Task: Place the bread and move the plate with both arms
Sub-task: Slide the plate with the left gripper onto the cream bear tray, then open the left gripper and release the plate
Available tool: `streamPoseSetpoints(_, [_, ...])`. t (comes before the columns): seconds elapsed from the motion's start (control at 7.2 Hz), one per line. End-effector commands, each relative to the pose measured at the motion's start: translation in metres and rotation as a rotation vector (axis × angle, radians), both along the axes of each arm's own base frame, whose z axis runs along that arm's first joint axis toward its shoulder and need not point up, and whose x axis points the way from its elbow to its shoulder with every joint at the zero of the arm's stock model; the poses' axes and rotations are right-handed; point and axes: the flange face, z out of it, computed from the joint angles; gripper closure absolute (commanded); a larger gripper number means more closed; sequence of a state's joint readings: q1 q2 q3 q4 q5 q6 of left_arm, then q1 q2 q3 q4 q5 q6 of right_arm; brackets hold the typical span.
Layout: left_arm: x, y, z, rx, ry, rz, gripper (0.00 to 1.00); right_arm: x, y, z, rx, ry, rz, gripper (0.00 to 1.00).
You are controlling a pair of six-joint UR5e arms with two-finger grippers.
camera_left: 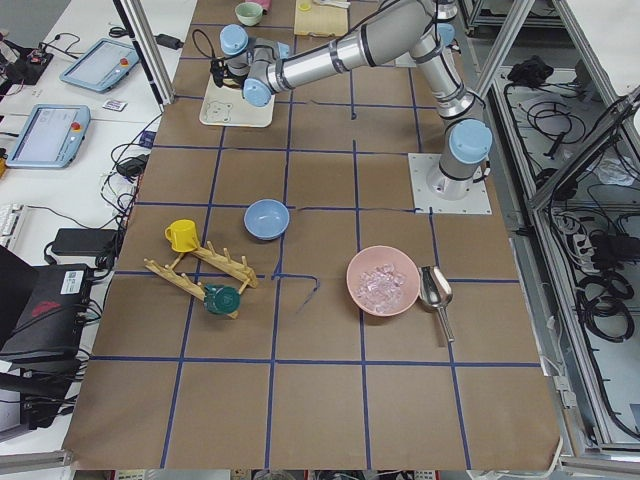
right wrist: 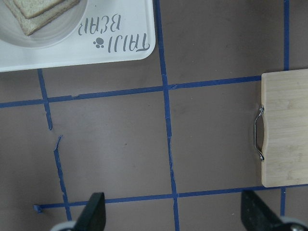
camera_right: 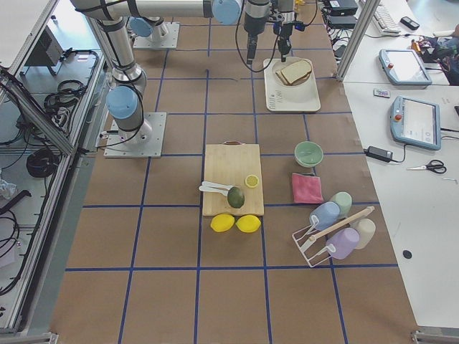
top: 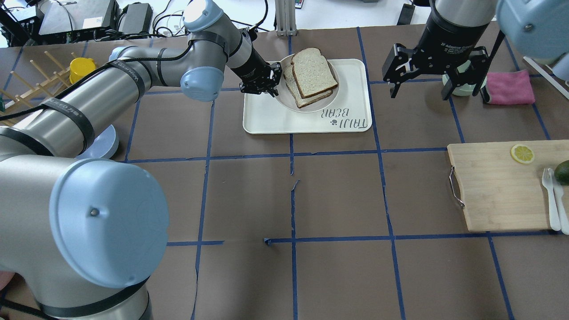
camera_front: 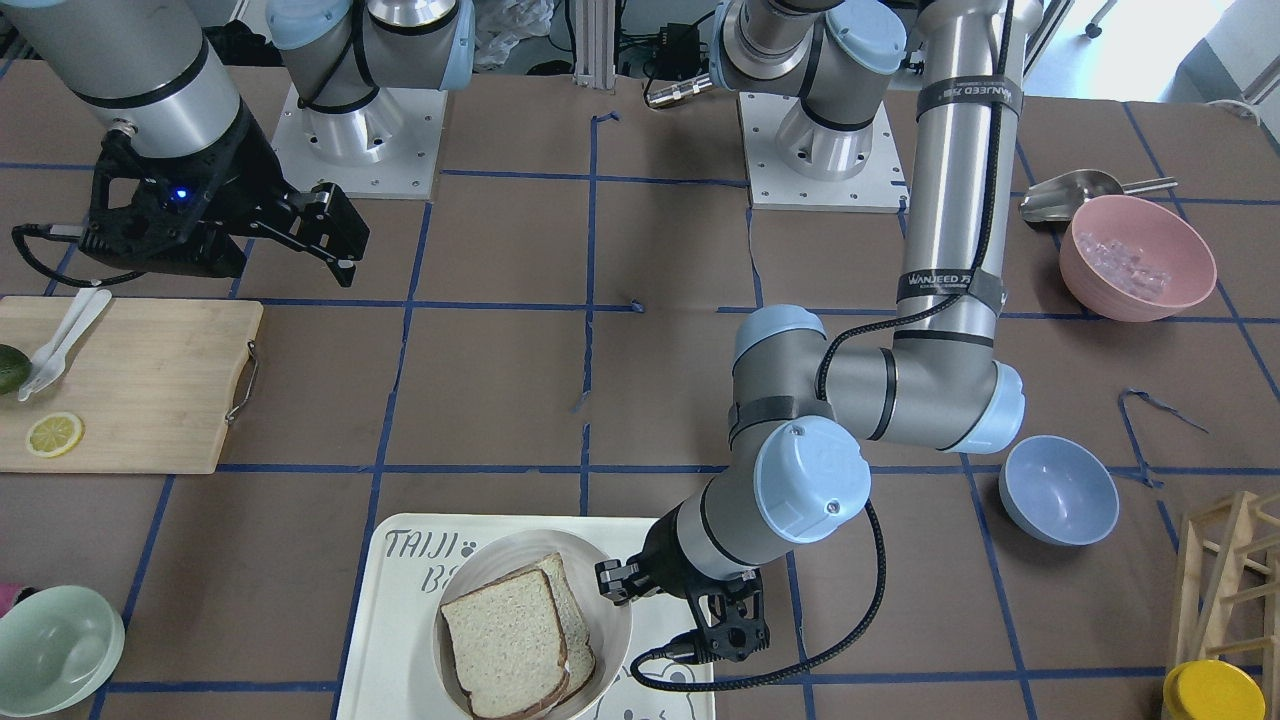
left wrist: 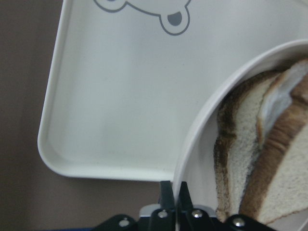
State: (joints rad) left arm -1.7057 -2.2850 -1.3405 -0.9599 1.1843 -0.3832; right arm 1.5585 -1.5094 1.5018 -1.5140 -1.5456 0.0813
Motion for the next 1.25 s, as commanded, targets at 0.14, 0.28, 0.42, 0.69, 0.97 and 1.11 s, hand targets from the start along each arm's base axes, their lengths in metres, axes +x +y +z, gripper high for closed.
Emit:
streamPoseSetpoints(0.14, [-0.005, -0.008, -0.036, 0.041, 0.036, 0.0, 1.0, 0.0, 0.0, 0.0, -0.002, 0.001, 0.0, 0.0])
streamPoseSetpoints(0.28, [-0.005, -0.008, -0.035, 0.04, 0.037, 0.001, 0.99, 0.0, 0.0, 0.0, 0.0, 0.001, 0.0, 0.0])
streamPoseSetpoints(0.42, [-0.005, -0.008, -0.036, 0.034, 0.034, -0.014, 0.65, 0.0, 0.0, 0.0, 0.0, 0.001, 0.002, 0.0])
streamPoseSetpoints(0.69, [-0.004, -0.006, -0.009, 0.009, 0.036, -0.006, 0.23, 0.0, 0.0, 0.0, 0.001, 0.001, 0.002, 0.0])
streamPoseSetpoints(0.97, [0.002, 0.007, 0.041, -0.034, -0.003, -0.057, 0.15, 0.0, 0.0, 0.0, 0.0, 0.001, 0.002, 0.0])
streamPoseSetpoints(1.11, [0.016, 0.014, 0.069, -0.067, -0.061, -0.102, 0.1, 0.0, 0.0, 0.0, 0.0, 0.0, 0.003, 0.0])
